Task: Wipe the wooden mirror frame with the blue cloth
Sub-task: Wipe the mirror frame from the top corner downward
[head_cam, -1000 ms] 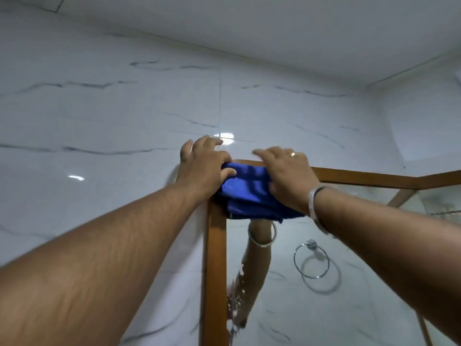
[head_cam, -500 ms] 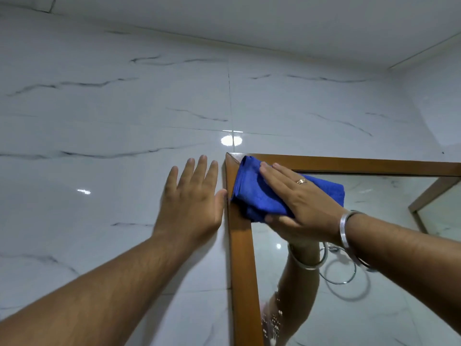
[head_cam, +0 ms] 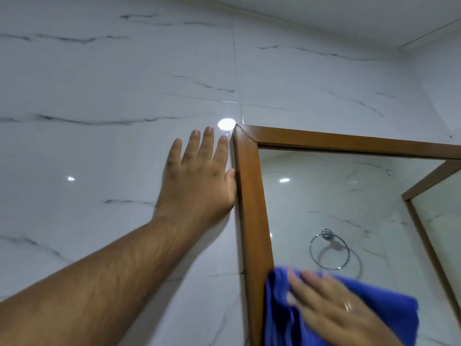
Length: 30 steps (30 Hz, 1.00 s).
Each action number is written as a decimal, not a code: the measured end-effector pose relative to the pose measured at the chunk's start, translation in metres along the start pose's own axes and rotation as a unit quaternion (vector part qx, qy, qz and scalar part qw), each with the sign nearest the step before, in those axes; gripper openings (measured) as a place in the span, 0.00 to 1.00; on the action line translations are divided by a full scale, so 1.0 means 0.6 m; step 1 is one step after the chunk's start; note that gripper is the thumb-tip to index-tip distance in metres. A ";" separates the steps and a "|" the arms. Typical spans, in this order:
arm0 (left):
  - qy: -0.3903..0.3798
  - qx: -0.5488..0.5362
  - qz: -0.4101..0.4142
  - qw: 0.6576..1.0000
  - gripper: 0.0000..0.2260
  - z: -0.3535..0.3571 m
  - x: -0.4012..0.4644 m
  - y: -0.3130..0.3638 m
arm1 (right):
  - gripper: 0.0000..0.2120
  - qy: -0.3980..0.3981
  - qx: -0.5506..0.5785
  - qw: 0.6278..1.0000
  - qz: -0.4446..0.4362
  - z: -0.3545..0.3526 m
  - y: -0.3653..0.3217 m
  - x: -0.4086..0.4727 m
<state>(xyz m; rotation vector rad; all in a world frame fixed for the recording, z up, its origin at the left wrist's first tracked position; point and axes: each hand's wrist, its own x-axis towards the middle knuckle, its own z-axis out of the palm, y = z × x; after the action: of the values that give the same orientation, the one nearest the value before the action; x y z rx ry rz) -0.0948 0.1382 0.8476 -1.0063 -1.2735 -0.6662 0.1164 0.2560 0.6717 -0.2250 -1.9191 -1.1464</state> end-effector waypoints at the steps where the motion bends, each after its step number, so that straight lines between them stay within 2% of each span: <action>1: -0.002 0.003 0.002 1.000 0.30 0.000 0.000 0.001 | 0.25 -0.023 -0.029 0.999 -0.020 0.001 -0.004 -0.020; 4: -0.010 0.003 0.004 1.000 0.30 -0.004 -0.002 0.002 | 0.25 0.001 -0.004 0.999 -0.040 -0.026 0.020 0.012; 6: -0.012 0.000 0.000 1.000 0.31 -0.009 -0.003 0.003 | 0.30 0.036 -0.013 0.999 0.011 -0.055 0.061 0.090; 9: -0.021 -0.001 0.000 1.000 0.31 -0.015 -0.002 0.004 | 0.21 0.058 -0.044 0.993 0.090 -0.095 0.119 0.212; 10: -0.023 0.001 0.000 1.000 0.31 -0.016 -0.002 0.004 | 0.21 0.055 -0.046 0.990 0.119 -0.104 0.130 0.238; 13: -0.022 0.002 -0.002 1.000 0.31 -0.016 -0.002 0.005 | 0.25 0.071 0.021 0.981 0.181 -0.104 0.130 0.249; 17: -0.016 -0.007 -0.001 1.000 0.31 -0.014 0.000 0.004 | 0.18 0.008 0.094 0.986 0.139 -0.083 0.049 0.130; 18: -0.016 -0.007 0.000 1.000 0.31 -0.014 -0.001 0.004 | 0.19 -0.012 0.093 0.987 0.134 -0.082 0.022 0.095; 21: -0.019 -0.003 0.000 1.000 0.31 -0.013 -0.002 0.005 | 0.22 0.003 0.061 0.992 0.108 -0.069 -0.020 0.036; 25: -0.024 0.002 -0.005 1.000 0.31 -0.015 0.000 0.007 | 0.17 0.044 0.048 0.992 0.109 -0.086 0.048 0.135; 28: -0.028 0.014 -0.001 1.000 0.32 -0.015 0.001 0.005 | 0.15 0.107 0.096 0.975 0.167 -0.098 0.111 0.245; 30: -0.024 0.016 -0.002 1.000 0.32 -0.015 0.001 0.004 | 0.15 0.146 0.133 0.965 0.175 -0.090 0.128 0.275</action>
<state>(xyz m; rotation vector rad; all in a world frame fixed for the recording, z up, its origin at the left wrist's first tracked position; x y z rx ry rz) -0.0883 0.1314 0.8477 -0.9985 -1.3247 -0.6257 0.0885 0.2136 0.8546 -0.2222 -1.6662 -0.6398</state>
